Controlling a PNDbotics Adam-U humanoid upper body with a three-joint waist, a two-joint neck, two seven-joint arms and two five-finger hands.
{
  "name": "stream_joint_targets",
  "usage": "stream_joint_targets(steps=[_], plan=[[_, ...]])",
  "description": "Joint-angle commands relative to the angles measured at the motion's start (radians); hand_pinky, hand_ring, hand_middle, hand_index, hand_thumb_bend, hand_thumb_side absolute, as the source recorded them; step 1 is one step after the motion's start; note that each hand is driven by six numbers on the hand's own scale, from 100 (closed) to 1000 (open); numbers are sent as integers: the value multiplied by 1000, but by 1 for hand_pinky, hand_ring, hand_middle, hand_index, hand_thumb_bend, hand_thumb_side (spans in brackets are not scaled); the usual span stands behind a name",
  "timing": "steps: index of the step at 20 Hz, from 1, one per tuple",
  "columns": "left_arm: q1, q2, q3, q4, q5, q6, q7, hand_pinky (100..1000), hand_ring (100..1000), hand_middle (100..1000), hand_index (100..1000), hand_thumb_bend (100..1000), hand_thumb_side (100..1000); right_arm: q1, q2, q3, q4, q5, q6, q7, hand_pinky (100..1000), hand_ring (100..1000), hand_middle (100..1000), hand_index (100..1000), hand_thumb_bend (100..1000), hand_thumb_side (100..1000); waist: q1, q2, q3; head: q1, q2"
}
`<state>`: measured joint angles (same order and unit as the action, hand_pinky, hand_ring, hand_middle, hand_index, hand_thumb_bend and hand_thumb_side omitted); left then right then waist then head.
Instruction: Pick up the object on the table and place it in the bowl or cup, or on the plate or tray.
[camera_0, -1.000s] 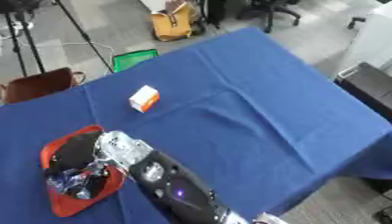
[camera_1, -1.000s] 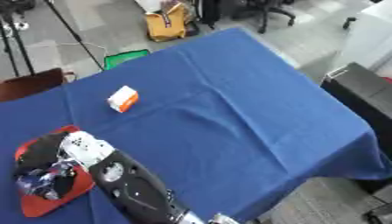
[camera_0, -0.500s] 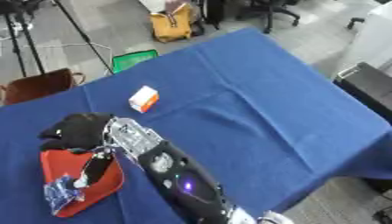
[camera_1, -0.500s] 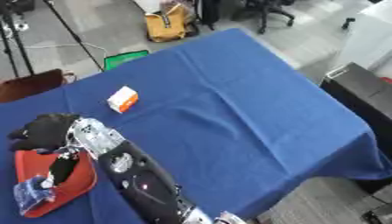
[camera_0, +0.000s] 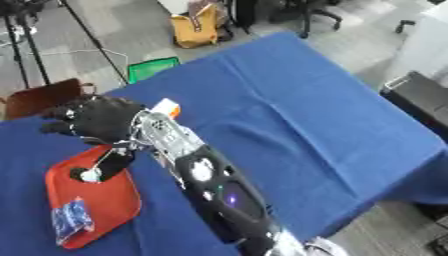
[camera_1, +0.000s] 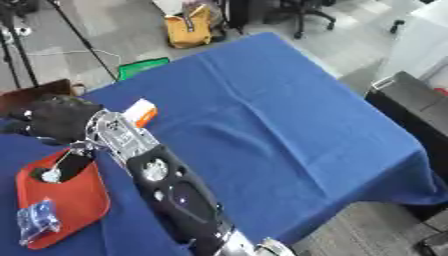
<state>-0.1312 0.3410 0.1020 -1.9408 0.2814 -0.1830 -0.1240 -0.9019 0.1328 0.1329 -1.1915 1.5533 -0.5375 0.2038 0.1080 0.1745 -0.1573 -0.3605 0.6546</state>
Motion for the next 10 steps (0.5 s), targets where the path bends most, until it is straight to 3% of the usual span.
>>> stream_joint_targets(steps=[1, 2, 4, 10], plan=[[-5, 10, 8, -16, 0, -2, 2, 730, 844, 793, 942, 636, 979, -10, -25, -11, -44, -65, 28, -25, 795, 800, 869, 935, 178, 420, 0, -13, 1, 7, -12], [-5, 10, 8, -16, -1, -2, 3, 729, 843, 792, 941, 637, 979, -8, -30, -12, -45, -82, 35, -28, 768, 774, 849, 925, 120, 391, 0, -13, 0, 7, -12], [-5, 10, 8, -17, -1, -2, 3, 729, 841, 789, 939, 635, 978, -2, -43, -15, -44, -123, 47, -35, 759, 764, 843, 918, 100, 370, 1, -12, 0, 10, -13], [-5, 8, 8, -18, -1, -2, 4, 728, 839, 786, 938, 633, 979, 11, -65, -20, -61, -185, 77, -37, 740, 748, 825, 906, 100, 363, 6, -9, -3, 12, -15]])
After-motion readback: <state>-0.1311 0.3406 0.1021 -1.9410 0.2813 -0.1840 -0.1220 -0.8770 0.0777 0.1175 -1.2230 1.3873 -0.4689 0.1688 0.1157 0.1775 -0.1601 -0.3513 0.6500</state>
